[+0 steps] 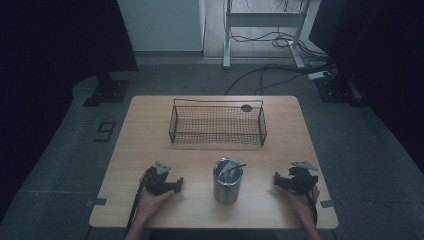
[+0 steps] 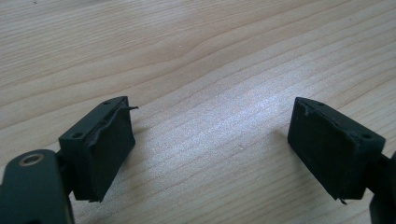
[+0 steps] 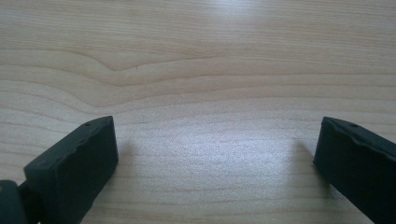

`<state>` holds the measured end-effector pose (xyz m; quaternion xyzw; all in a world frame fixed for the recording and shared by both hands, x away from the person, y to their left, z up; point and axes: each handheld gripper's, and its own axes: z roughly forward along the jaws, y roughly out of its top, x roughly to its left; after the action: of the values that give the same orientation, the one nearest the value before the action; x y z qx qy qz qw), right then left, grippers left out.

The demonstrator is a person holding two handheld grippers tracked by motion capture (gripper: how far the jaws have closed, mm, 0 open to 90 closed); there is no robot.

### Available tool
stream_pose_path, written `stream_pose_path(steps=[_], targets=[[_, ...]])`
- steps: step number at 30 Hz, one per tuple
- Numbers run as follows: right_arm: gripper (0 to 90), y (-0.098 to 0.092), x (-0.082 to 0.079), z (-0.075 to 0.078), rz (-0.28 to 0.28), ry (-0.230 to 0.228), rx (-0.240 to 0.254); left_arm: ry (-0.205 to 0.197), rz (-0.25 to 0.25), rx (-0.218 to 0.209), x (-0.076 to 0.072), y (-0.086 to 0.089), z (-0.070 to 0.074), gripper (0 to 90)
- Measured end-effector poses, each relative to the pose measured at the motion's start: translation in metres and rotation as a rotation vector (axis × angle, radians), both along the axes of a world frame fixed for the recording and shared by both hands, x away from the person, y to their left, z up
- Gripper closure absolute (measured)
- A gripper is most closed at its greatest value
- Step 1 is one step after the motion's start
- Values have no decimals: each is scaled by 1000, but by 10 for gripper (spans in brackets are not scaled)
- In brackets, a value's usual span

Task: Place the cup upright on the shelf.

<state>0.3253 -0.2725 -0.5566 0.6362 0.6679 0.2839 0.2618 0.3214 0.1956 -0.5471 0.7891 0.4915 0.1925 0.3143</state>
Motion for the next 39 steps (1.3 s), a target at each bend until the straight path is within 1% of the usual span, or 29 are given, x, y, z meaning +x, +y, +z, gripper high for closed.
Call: stream_pose_path(steps=[6, 10, 11, 14, 16, 18, 22, 23, 24, 25, 26, 27, 28, 29, 30, 31, 32, 34, 35, 39], targets=[[0, 0, 0, 0, 8, 0, -2, 0, -1, -1, 0, 0, 0, 140], [0, 1, -1, 0, -5, -11, -24, -1, 1, 0, 0, 0, 0, 143], [0, 1, -1, 1, -1, -13, -26, -3, 11, -2, -1, 0, 0, 155], [0, -1, 0, 0, -2, -3, 1, 2, 32, 0, -2, 0, 1, 183], [1, -1, 1, 0, -1, -2, 1, 7, 42, 5, -2, 0, 3, 181], [9, -1, 0, 0, 6, -6, -1, -9, 53, -2, -4, 0, 6, 178], [23, 0, 0, 1, 10, -12, -9, -56, 43, -12, -9, 1, 13, 157], [23, 0, 0, 1, 10, -12, -9, -56, 43, -12, -9, 1, 13, 153], [25, 0, -1, 1, 11, -14, -12, -70, 38, -23, -11, 0, 15, 153], [30, 0, -1, 1, 12, -15, -9, -86, 21, -47, -14, 0, 20, 150], [31, 0, -1, 1, 12, -15, -7, -95, 6, -64, -16, 0, 23, 149], [31, 0, -1, 1, 12, -15, -7, -95, 6, -64, -16, 0, 23, 148], [33, 0, -1, 1, 12, -14, -2, -121, -19, -86, -21, -2, 31, 147], [34, 0, -1, 1, 13, -14, -2, -121, -19, -86, -21, -2, 31, 146], [35, 0, -1, 1, 14, -15, -3, -144, -37, -100, -24, -4, 37, 145], [35, 0, -1, 1, 14, -15, -3, -144, -37, -100, -24, -4, 37, 144], [35, 0, -1, 1, 14, -15, -3, -153, -49, -120, -27, -5, 42, 143], [35, 0, -1, 0, 13, -15, -3, -154, -60, -142, -29, -6, 46, 139], [35, 0, -1, 0, 13, -15, -3, -154, -60, -142, -29, -6, 46, 136], [37, 0, -1, 1, 11, -15, -3, -150, -71, -170, -33, -8, 51, 132]])
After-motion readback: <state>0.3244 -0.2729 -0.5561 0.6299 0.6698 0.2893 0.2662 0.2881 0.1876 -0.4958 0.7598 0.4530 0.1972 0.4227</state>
